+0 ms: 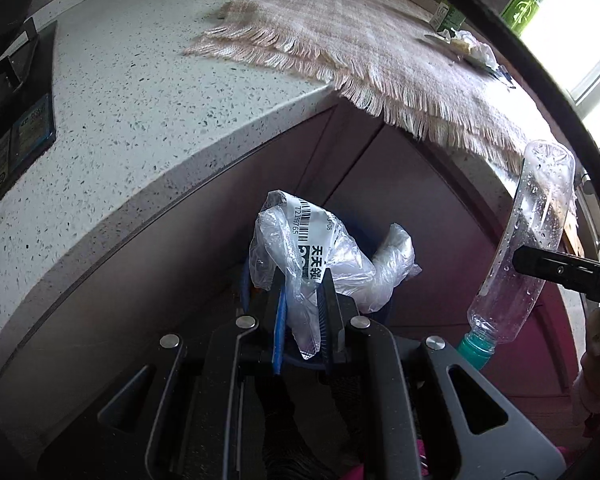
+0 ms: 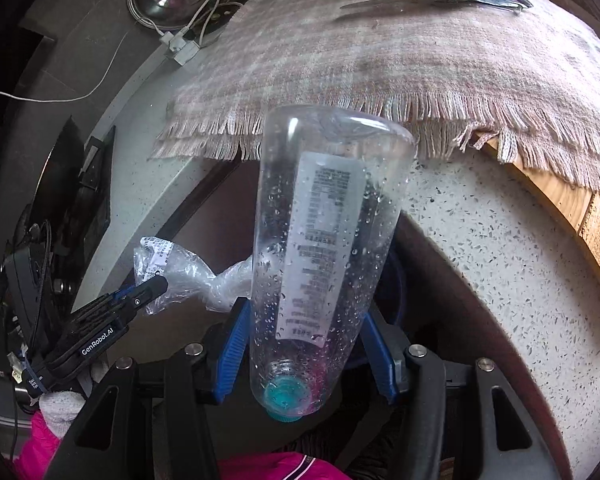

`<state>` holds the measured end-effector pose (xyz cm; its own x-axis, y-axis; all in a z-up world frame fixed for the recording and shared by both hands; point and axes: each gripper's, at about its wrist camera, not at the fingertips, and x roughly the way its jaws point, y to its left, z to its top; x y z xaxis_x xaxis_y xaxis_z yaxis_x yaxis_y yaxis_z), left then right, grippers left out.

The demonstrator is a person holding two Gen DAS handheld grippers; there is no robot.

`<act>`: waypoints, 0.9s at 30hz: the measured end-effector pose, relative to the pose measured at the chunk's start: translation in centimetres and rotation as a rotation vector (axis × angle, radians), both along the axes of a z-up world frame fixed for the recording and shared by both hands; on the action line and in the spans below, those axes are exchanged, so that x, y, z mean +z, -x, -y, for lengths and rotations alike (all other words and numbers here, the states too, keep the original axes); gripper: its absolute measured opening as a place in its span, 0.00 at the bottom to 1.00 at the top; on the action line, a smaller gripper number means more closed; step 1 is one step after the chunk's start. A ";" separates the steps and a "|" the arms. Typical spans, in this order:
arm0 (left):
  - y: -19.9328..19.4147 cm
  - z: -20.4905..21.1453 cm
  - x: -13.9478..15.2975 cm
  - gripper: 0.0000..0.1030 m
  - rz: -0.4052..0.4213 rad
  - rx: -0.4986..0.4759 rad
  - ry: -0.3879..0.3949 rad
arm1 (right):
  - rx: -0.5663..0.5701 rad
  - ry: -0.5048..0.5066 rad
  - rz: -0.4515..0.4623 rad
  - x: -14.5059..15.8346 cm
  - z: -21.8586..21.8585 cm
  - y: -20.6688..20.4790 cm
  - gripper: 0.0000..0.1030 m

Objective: Collect trash
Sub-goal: 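Carry the plastic bag and clear bottle with both tools over the wastebasket, then open the left tool over the basket while the right tool drops the bottle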

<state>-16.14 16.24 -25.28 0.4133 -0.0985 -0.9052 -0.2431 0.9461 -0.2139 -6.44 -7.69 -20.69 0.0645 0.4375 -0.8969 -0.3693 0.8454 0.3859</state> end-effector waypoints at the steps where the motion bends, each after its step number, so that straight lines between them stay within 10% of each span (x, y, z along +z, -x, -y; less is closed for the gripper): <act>1: 0.0 0.2 -0.3 0.12 -0.007 -0.010 -0.013 | 0.007 0.009 0.010 -0.2 -0.3 0.1 0.55; 27: -2.5 3.5 -7.7 0.12 -0.129 -0.081 -0.139 | 0.092 0.121 0.148 -5.5 -3.9 0.8 0.55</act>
<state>-13.65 12.78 -32.95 0.2885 0.0033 -0.9575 -0.1821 0.9819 -0.0515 -7.27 -3.75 -26.17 0.1643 0.3373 -0.9269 -0.4924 0.8423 0.2192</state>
